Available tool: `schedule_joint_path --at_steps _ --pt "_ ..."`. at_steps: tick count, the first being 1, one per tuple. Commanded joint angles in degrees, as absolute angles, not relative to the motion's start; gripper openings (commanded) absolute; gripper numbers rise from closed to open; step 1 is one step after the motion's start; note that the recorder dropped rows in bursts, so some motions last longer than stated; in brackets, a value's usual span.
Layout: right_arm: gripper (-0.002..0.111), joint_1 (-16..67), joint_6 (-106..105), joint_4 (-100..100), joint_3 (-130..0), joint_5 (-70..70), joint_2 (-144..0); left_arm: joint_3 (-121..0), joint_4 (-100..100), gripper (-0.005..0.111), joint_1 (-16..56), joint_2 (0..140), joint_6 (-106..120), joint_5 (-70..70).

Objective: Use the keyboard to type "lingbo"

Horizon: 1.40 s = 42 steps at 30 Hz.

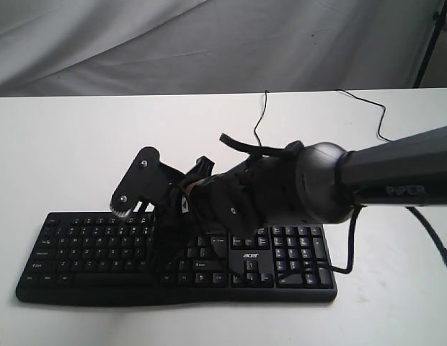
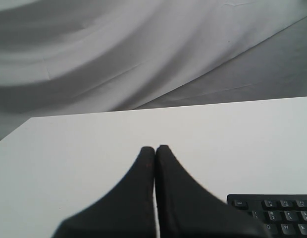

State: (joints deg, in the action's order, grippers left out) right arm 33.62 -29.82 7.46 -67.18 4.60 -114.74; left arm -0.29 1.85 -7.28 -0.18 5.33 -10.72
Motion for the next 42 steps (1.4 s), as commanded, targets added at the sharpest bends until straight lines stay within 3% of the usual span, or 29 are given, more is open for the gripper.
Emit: schedule_joint_path --at_steps 1,7,16,26,42 --pt "0.0 33.8 -30.03 7.53 -67.12 7.28 -110.5 0.0 1.82 0.001 -7.07 0.0 5.18 -10.48" --pt "0.0 33.8 -30.03 7.15 -65.24 10.6 -102.32 0.0 1.82 0.001 -7.07 0.0 5.18 -10.48" --pt "0.0 33.8 -30.03 7.18 -51.95 8.86 -81.96 0.0 1.82 0.001 -7.07 0.0 5.18 -10.48" --pt "0.0 33.8 -30.03 12.43 -30.84 -4.15 -59.65 0.0 1.82 0.001 -7.07 0.0 5.18 -10.48" --pt "0.0 33.8 -30.03 12.54 -25.02 1.99 -54.47 0.0 1.82 0.001 -7.07 0.0 5.18 -10.48"
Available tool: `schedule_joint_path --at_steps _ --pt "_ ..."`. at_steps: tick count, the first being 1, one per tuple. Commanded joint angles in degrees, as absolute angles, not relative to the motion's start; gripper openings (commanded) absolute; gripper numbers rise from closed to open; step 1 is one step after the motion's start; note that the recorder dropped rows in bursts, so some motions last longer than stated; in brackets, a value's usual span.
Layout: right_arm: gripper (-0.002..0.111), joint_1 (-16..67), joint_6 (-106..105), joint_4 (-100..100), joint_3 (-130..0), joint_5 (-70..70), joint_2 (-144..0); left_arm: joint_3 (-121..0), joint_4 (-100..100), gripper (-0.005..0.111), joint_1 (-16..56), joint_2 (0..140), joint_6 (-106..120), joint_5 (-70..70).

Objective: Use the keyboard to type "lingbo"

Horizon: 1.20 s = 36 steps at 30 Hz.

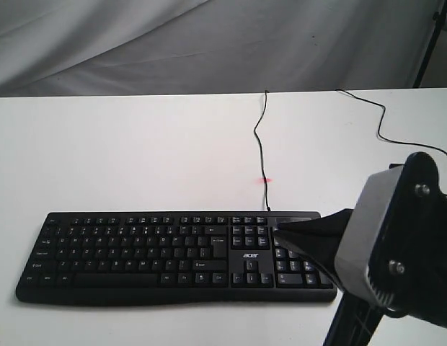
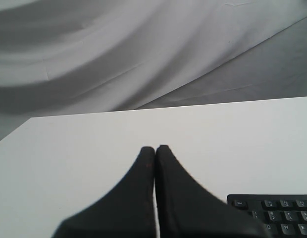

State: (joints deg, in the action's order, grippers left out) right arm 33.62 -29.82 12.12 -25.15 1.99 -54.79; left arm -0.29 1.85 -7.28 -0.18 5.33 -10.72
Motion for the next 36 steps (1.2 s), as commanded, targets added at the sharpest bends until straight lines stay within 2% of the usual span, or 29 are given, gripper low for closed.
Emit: schedule_joint_path --at_steps 1,8,14,28,36 --pt "0.0 33.8 -30.03 12.54 -25.02 1.99 -54.47 0.0 1.82 0.001 -7.07 0.0 5.18 -10.48" --pt "0.0 33.8 -30.03 12.54 -25.02 2.2 -52.3 0.0 1.82 0.001 -7.07 0.0 5.18 -10.48" --pt "0.0 32.76 -30.03 12.54 -25.02 5.95 -41.59 0.0 1.82 0.001 -7.07 0.0 5.18 -10.48" --pt "0.0 13.47 -30.03 12.54 -25.02 22.48 -14.78 0.0 1.82 0.001 -7.07 0.0 5.18 -10.48" --pt "0.0 9.06 -30.03 12.54 -24.06 31.94 -3.92 0.0 1.82 0.001 -7.07 0.0 5.18 -10.48"
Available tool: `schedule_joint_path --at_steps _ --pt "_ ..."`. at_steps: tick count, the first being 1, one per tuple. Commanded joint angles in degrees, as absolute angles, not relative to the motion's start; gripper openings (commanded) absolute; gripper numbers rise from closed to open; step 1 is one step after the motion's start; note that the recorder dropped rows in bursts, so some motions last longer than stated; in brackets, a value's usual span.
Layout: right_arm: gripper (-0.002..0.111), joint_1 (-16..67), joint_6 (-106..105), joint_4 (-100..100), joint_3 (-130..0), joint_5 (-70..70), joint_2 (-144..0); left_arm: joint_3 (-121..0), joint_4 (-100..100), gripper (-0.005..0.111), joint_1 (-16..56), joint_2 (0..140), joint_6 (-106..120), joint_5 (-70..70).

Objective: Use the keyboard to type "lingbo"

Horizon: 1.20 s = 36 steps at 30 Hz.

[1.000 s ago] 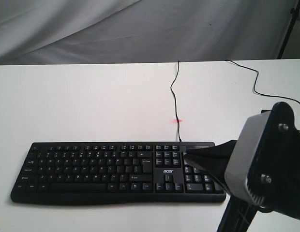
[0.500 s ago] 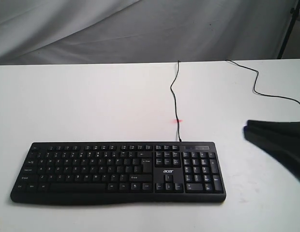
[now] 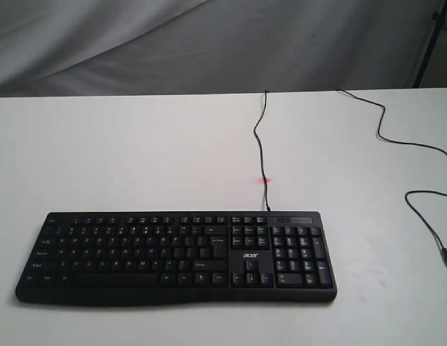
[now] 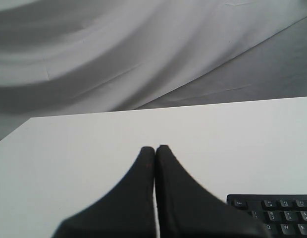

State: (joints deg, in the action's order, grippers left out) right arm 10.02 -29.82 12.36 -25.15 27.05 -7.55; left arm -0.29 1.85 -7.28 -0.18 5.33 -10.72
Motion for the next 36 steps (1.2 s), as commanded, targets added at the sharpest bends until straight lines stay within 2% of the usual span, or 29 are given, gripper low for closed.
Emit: schedule_joint_path --at_steps 1,14,22,25,36 --pt "0.0 9.16 -30.03 12.54 -23.59 32.67 -3.29 0.0 1.82 0.001 -7.07 0.0 5.18 -10.48" --pt "0.0 9.16 -29.91 12.54 -17.95 31.05 -2.93 0.0 1.82 0.001 -7.07 0.0 5.18 -10.48" --pt "0.0 9.16 -22.72 8.56 -6.46 3.98 -2.93 0.0 1.82 0.001 -7.07 0.0 5.18 -10.48" --pt "0.0 9.16 -15.49 4.57 -3.07 -0.44 -2.93 0.0 1.82 0.001 -7.07 0.0 5.18 -10.48" --pt "0.0 9.16 -8.48 0.0 0.0 0.51 -2.93 0.0 1.82 0.001 -7.07 0.0 5.18 -10.48"
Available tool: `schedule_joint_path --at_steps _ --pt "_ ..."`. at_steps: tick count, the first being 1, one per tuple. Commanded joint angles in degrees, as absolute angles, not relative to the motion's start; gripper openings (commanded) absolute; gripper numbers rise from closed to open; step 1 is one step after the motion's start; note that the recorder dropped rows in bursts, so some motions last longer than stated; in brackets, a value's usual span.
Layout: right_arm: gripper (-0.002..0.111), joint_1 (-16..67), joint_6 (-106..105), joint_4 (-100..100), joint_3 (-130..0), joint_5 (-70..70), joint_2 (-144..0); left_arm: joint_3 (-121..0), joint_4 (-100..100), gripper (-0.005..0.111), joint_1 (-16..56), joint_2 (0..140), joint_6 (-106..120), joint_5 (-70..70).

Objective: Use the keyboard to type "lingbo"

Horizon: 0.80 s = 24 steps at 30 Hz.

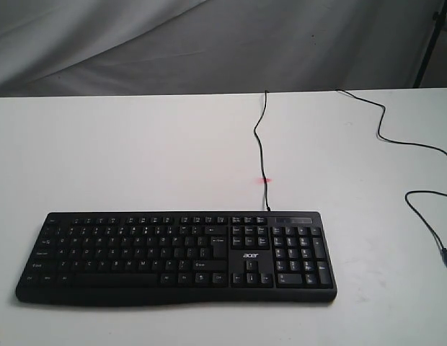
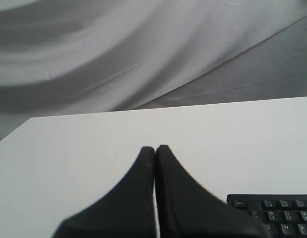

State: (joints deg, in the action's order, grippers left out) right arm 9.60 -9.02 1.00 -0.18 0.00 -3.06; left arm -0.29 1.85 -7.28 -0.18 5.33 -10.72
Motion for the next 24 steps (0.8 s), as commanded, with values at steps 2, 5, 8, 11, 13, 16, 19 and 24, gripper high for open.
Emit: schedule_joint_path --at_steps 2,5,8,11,13,16,19,24 --pt "0.0 9.16 -8.48 0.0 0.0 0.96 -2.93 0.0 1.82 0.001 -7.07 0.0 5.18 -10.48" --pt "0.0 9.16 -8.48 0.0 0.0 0.96 -2.93 0.0 1.82 0.001 -7.07 0.0 5.18 -10.48" --pt "0.0 9.16 -8.48 -1.93 0.0 1.09 -2.93 0.0 1.82 0.001 -7.07 0.0 5.18 -10.48" --pt "0.0 9.16 -8.48 -2.45 0.0 5.2 -2.93 0.0 1.82 0.001 -7.07 0.0 5.18 -10.48" --pt "0.0 9.16 -8.48 -2.45 0.0 7.86 -2.93 0.0 1.82 0.001 -7.07 0.0 5.18 -10.48" --pt "0.0 9.16 -8.48 -2.45 0.0 8.43 -2.93 0.0 1.82 0.001 -7.07 0.0 5.18 -10.48" --pt "0.0 9.16 -8.48 -2.45 0.0 8.43 -2.93 0.0 1.82 0.001 -7.07 0.0 5.18 -10.48" --pt "0.0 9.16 -8.48 -2.45 0.0 8.43 -2.93 0.0 1.82 0.001 -7.07 0.0 5.18 -10.48"
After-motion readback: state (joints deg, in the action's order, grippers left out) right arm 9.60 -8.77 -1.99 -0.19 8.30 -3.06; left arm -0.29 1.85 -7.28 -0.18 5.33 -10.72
